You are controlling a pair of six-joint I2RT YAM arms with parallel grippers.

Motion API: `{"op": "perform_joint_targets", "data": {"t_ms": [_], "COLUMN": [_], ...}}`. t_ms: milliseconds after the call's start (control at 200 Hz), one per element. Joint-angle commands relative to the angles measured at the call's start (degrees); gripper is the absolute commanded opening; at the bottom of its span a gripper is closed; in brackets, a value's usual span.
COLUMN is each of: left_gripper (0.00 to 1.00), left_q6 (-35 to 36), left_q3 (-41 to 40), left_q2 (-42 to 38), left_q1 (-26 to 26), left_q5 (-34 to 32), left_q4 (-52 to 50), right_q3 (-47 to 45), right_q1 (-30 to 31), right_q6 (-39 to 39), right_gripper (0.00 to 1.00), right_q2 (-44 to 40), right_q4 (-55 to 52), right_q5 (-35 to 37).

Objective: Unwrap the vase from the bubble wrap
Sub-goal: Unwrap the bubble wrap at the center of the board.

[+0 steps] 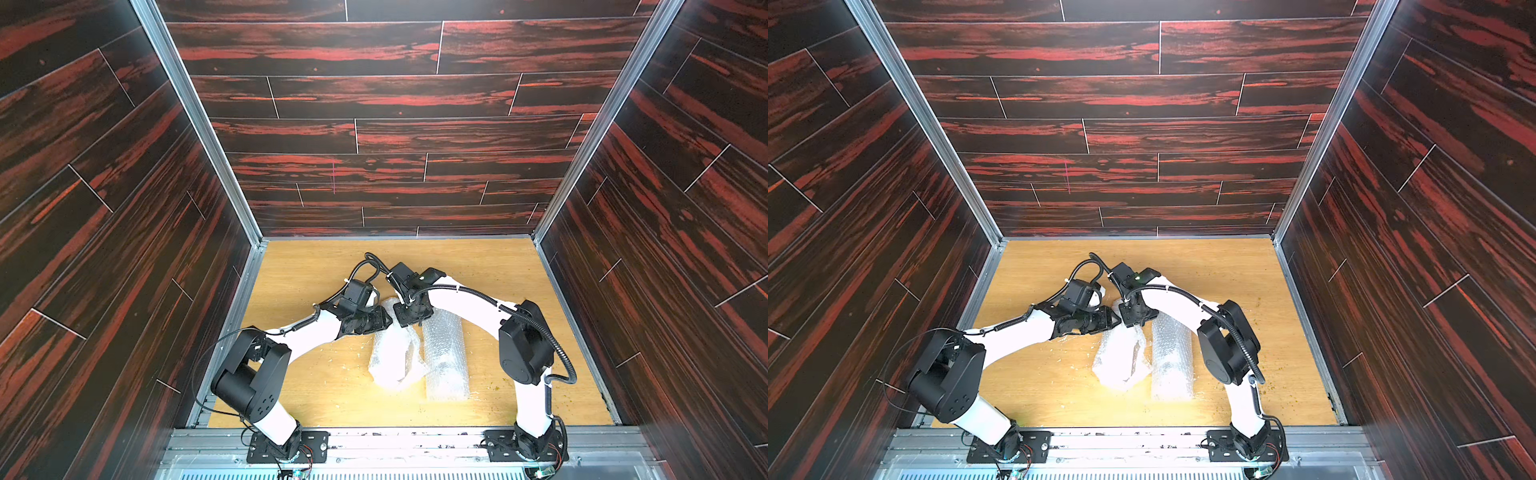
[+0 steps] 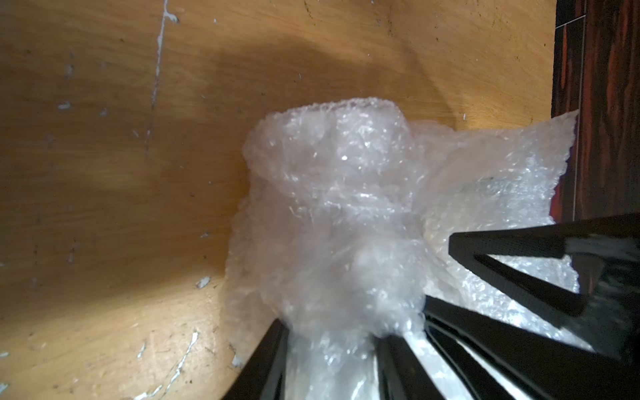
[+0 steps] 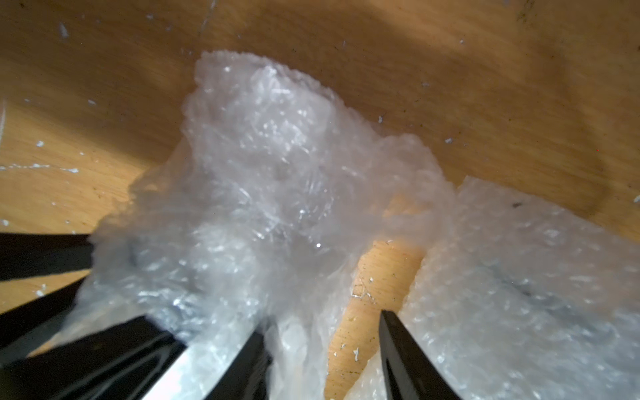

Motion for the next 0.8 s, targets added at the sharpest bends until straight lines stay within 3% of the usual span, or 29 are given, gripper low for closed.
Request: {"op": "perform_joint_targets", "data": {"t_ms": [0, 416, 531, 601, 701, 792], "left_gripper": [0.43, 0.40, 0.31, 0.23, 0.00, 0.00], "left_q6": [0.97, 0.98, 0.64, 0.27, -0.19, -0.10], "left_q3": [-3.99, -4.96, -5.96, -6.80, -7.29, -7.11], "left_q2": [4.34, 5.68, 6.83, 8.37, 8.75, 8.39], "left_q1": [-0.64, -0.65, -0.63, -0.62, -0.70, -0.70], "left_q5": [-4.97, -6.17, -6.38, -5.98, -5.43, -5.68], "left_q4": [-12.51, -11.92, -11.03, -9.63, -8.76, -8.95], "right_q3": [0.80, 7.00, 5.22, 2.28, -2.14, -3.85], "right_q1": [0.20, -0.39, -0.91, -1.32, -1.88, -2.20], "right_q6": [-0.78, -0.84, 0.07, 0.30, -0.12, -0.31], "right_gripper": [0.46, 0.01, 0.00, 0.06, 0.14, 0.08], "right_q2": [4.26, 8.06, 5.60, 3.53, 1.37, 0.31], "right_q4": [-2.44, -3.20, -3.18, -2.29, -0.64, 1.14], "right_q5": [1.55, 0.62, 0.34, 0.57, -0.24, -1.56]}}
